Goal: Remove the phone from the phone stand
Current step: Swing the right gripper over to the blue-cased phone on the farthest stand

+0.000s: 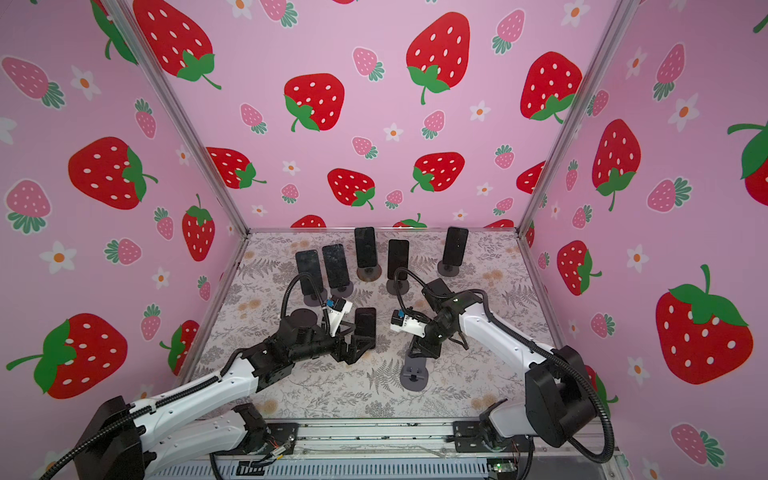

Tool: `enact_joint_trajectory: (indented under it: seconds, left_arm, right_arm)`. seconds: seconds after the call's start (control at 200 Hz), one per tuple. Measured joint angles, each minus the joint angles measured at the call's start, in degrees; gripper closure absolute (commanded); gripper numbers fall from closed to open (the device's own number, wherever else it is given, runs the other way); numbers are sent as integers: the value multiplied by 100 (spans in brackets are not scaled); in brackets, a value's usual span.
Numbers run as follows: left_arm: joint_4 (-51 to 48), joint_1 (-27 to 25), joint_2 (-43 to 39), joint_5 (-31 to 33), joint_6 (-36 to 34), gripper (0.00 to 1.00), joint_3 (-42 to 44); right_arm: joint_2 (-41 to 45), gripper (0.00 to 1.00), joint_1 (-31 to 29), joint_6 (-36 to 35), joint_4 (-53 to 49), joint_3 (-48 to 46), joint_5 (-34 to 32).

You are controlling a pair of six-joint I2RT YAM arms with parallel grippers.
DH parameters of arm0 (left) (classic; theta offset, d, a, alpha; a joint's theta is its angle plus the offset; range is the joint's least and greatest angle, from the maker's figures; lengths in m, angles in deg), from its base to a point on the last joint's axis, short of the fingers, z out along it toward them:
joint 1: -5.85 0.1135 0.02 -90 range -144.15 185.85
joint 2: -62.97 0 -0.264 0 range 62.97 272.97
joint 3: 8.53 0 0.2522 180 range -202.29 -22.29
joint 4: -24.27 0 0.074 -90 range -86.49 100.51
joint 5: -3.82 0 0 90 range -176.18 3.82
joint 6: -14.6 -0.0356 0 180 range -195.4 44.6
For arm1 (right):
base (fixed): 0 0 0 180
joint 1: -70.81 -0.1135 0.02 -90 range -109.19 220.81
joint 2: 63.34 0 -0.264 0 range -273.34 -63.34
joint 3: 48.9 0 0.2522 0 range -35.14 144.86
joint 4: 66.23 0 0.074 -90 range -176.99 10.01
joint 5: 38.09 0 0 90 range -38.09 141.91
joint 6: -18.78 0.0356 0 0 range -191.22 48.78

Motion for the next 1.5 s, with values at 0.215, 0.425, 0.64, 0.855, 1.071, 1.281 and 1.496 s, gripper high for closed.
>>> enact_joint_trajectory:
  seconds: [0.215, 0.425, 0.64, 0.855, 1.071, 1.281, 1.496]
  left_arm:
    - [-129, 0, -63, 155, -24, 0, -151]
    - [-291, 0, -192, 337, -70, 0, -223]
    - [-461, 0, -387, 553, -160, 0, -304]
    - [-804, 0, -415, 837, -319, 0, -675]
    - [-1519, 0, -461, 2076, -293, 0, -1349]
    - [-1998, 66, -669, 3491, -225, 0, -1578]
    - [-2149, 87, -796, 3910, -439, 0, -1735]
  right_arm:
    - [-120, 85, -11, 13, -24, 0, 289]
    - [13, 99, -11, 81, -63, 24, 647]
    - [76, 100, -22, 68, -24, 66, 632]
    - [74, 100, 85, 400, -11, 675, 901]
    - [286, 100, 450, 1714, 774, 1099, 960]
    - [791, 100, 1014, 3161, 1650, 940, 63]
    - [800, 100, 1696, 4242, 2092, 981, -997]
